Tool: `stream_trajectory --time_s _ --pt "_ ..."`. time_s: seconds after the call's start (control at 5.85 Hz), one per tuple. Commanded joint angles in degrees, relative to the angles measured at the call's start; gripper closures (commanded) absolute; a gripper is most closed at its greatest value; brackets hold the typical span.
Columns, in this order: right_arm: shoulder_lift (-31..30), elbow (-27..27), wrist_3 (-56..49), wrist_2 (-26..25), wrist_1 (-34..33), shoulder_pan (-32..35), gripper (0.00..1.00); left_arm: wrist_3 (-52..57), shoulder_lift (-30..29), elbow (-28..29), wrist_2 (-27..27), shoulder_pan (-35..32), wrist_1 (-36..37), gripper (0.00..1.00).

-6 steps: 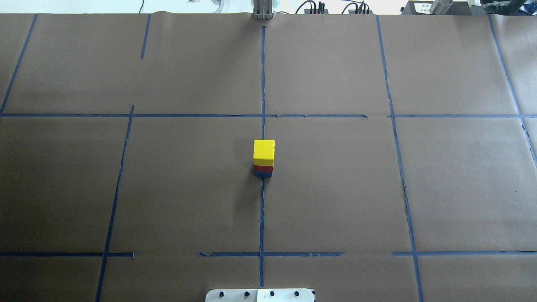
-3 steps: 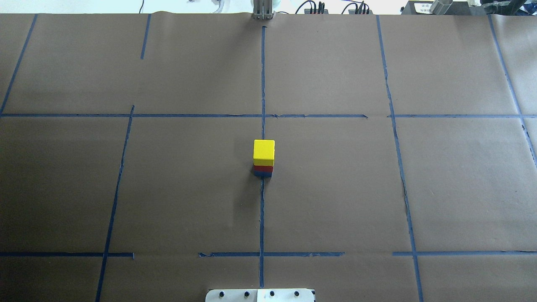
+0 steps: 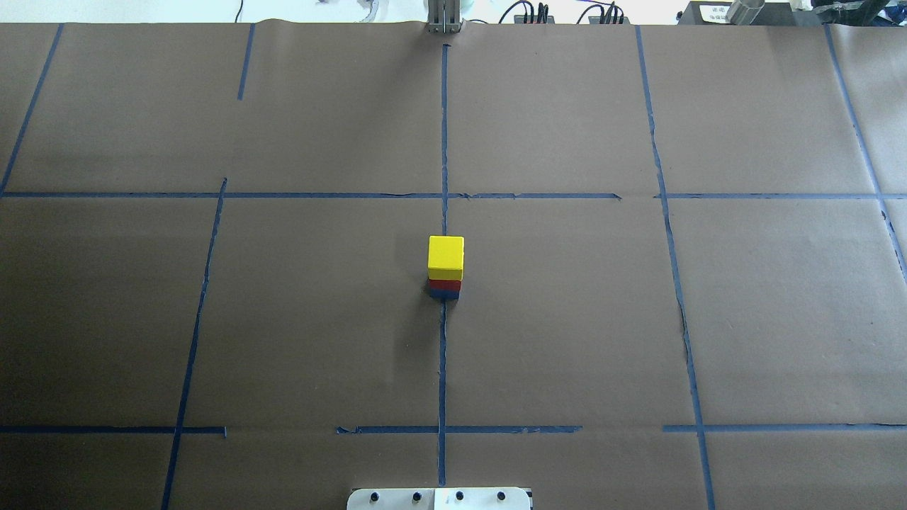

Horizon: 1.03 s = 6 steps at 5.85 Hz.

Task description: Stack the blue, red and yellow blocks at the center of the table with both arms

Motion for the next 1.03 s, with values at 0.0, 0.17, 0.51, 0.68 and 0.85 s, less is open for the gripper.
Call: stream_trajectory --time_s 0.0,0.17,0.51,0.68,0.85 --pt "0.0 -0.6 0.1 0.1 0.0 -0.5 0.0 0.1 0.1 -0.3 0.1 0.0 -0.3 0.0" --pt "0.0 -0.6 0.1 0.2 0.0 -0.6 0.0 0.1 0.0 -1.1 -0.3 0.0 -1.1 0.0" --pt "0.0 -0.6 0.2 0.3 0.0 -0.7 0.0 0.0 0.1 -0.5 0.0 0.1 -2.0 0.0" --pt "0.0 -0.6 0.2 0.9 0.0 -0.8 0.0 0.0 0.2 -2.3 -0.3 0.1 -1.4 0.0" --pt "0.0 -0.7 0.2 1.1 0.0 -0.9 0.0 0.0 0.6 -2.7 -0.3 0.5 -1.4 0.0"
